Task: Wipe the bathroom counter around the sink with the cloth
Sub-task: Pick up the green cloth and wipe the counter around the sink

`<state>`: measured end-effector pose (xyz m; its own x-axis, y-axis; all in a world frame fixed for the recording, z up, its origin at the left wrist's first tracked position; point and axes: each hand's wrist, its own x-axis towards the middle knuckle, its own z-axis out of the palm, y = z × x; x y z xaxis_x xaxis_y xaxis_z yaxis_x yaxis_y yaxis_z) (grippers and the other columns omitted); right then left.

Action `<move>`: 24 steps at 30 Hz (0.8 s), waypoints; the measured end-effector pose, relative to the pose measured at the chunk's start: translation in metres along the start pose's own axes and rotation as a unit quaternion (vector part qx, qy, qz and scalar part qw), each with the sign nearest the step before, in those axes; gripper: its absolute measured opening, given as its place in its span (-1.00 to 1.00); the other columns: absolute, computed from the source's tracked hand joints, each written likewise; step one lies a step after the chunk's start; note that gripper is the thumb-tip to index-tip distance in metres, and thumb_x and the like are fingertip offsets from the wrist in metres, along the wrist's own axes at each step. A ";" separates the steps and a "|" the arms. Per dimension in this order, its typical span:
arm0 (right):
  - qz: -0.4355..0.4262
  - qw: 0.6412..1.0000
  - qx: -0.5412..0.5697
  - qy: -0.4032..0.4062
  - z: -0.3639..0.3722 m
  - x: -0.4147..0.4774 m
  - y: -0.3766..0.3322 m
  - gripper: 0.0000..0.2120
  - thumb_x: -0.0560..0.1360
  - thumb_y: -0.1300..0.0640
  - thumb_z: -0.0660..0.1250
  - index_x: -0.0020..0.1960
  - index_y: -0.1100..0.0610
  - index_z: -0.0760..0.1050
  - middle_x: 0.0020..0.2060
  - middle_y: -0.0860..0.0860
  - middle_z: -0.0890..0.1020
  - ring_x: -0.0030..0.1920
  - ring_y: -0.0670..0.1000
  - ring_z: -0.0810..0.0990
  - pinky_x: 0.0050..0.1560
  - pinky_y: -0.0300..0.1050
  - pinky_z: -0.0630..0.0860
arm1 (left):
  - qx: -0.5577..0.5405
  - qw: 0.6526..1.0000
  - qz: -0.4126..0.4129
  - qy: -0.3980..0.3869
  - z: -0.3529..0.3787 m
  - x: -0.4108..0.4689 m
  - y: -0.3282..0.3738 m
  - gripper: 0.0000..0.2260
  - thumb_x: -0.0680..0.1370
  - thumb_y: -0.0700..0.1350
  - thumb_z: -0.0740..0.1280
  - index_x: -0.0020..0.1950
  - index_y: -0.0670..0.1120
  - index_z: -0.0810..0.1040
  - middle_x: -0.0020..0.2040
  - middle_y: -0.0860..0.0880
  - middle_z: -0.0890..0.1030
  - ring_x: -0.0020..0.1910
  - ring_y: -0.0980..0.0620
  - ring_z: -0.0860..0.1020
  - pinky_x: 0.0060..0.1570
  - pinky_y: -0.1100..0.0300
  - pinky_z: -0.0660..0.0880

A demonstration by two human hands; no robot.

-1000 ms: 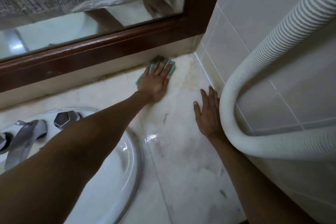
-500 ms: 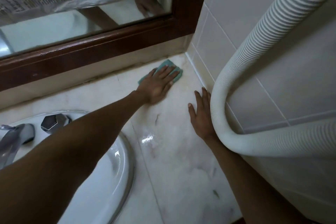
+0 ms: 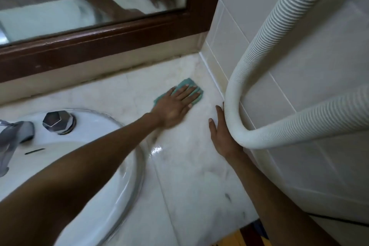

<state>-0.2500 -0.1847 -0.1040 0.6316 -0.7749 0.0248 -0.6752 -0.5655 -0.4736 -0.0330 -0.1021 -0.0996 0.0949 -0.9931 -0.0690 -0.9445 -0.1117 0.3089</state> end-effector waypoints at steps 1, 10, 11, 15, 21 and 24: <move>0.007 1.000 -0.001 -0.015 -0.003 -0.004 0.002 -0.46 0.65 -0.04 0.13 0.57 0.15 0.16 0.58 0.10 0.14 0.58 0.09 0.08 0.57 -0.08 -0.06 | 0.011 1.000 0.003 0.001 -0.004 -0.015 -0.012 -0.53 0.72 0.10 -0.11 0.65 0.13 0.01 0.66 0.09 0.02 0.64 0.04 -0.05 0.55 0.01 -0.07; 0.016 0.998 -0.042 -0.040 -0.011 -0.043 0.009 -0.44 0.62 -0.08 0.15 0.54 0.12 0.20 0.51 0.15 0.32 0.51 0.17 0.25 0.49 0.11 0.23 | -0.054 0.949 -0.302 0.074 0.010 0.000 0.039 -0.51 0.72 0.04 -0.06 0.66 0.05 -0.01 0.67 0.00 -0.01 0.64 -0.07 -0.06 0.58 -0.09 -0.11; 0.003 0.998 -0.054 -0.038 -0.013 -0.050 0.011 -0.45 0.61 -0.06 0.16 0.53 0.14 0.23 0.48 0.17 0.35 0.49 0.19 0.28 0.48 0.12 0.25 | -0.059 0.952 -0.291 0.076 0.018 -0.008 0.058 -0.51 0.72 0.04 -0.06 0.66 0.04 0.00 0.67 0.00 0.00 0.64 -0.07 -0.06 0.58 -0.09 -0.10; -0.030 0.995 -0.081 -0.042 -0.023 -0.083 0.018 -0.49 0.62 -0.01 0.17 0.50 0.21 0.27 0.47 0.25 0.33 0.48 0.23 0.28 0.47 0.14 0.25 | -0.058 0.974 -0.208 0.074 0.041 -0.073 0.121 -0.51 0.72 0.07 -0.07 0.66 0.07 0.00 0.66 0.03 0.04 0.64 -0.02 -0.04 0.59 -0.07 -0.07; -0.063 0.991 -0.086 -0.077 -0.039 -0.137 0.024 -0.50 0.64 -0.01 0.12 0.51 0.19 0.25 0.54 0.20 0.22 0.53 0.18 0.19 0.51 0.10 0.18 | -0.035 0.981 -0.187 0.043 0.066 -0.179 0.167 -0.51 0.71 0.11 -0.10 0.66 0.14 -0.04 0.66 0.09 -0.01 0.64 0.04 -0.08 0.59 -0.05 -0.06; -0.079 0.989 -0.077 -0.096 -0.039 -0.167 0.019 -0.50 0.65 -0.03 0.09 0.52 0.18 0.23 0.55 0.19 0.19 0.54 0.17 0.15 0.53 0.11 0.11 | -0.030 0.978 -0.201 0.036 0.074 -0.224 0.184 -0.51 0.71 0.12 -0.11 0.66 0.15 -0.07 0.66 0.10 -0.03 0.64 0.05 -0.12 0.59 -0.07 -0.05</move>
<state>-0.3833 -0.0770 -0.0832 0.7841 -0.6145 -0.0870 -0.6036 -0.7226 -0.3370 -0.2511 0.1025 -0.0975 0.4791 -0.8681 -0.1302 -0.8061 -0.4938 0.3262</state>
